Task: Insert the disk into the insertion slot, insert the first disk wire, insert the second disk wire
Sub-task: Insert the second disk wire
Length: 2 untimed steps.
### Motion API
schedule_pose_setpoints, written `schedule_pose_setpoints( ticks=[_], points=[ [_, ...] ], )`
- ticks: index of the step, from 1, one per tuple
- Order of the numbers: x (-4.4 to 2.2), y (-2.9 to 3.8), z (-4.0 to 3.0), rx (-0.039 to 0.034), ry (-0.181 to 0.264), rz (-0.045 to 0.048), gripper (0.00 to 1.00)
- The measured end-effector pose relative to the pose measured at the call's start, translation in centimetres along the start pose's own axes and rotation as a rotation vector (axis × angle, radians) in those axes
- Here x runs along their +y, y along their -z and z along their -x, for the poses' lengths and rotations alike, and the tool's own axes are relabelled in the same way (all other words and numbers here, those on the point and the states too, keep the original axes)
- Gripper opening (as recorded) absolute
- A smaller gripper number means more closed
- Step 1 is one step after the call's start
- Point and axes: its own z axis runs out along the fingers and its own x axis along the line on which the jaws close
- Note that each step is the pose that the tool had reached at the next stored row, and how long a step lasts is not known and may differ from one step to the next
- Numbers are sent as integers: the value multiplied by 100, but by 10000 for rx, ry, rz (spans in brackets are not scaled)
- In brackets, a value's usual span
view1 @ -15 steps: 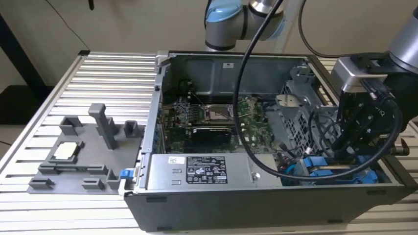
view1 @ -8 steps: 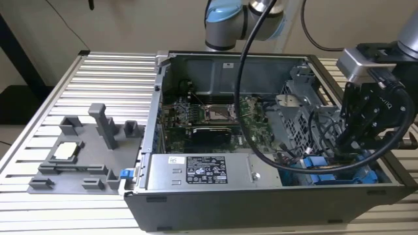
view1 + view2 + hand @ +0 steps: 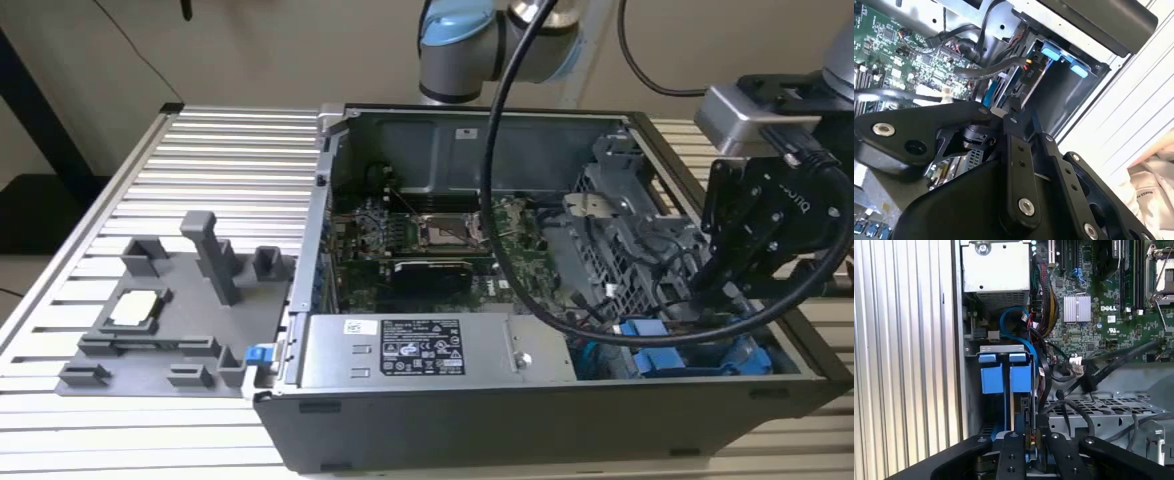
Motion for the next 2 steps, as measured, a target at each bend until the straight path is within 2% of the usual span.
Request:
schedule_pose_setpoints(
  ticks=[2],
  points=[
    [0, 1, 0, 6, 0, 0, 24]
  ],
)
